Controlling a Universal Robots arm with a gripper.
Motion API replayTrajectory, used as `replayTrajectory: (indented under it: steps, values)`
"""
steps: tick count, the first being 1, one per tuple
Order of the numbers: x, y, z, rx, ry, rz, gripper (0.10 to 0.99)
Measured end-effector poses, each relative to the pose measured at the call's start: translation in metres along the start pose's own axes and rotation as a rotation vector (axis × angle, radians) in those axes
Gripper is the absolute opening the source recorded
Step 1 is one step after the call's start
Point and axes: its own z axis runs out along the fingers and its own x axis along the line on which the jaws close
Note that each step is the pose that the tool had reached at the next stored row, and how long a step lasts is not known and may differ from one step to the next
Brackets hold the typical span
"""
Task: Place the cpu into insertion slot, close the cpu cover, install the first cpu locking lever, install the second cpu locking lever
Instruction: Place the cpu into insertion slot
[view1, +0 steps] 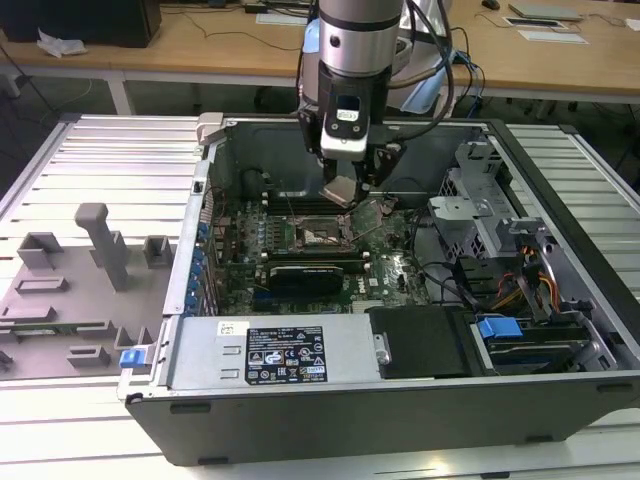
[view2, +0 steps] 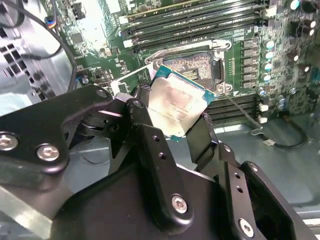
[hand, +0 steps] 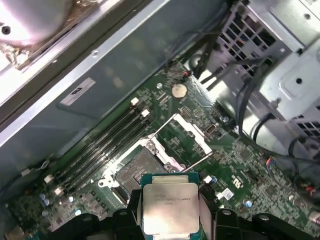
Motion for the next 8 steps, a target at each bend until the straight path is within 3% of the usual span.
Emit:
replayTrajectory:
  steps: [8]
  values:
    - [0.0, -0.0001, 0.0013, 0.0, -0.012, 0.134, 0.541]
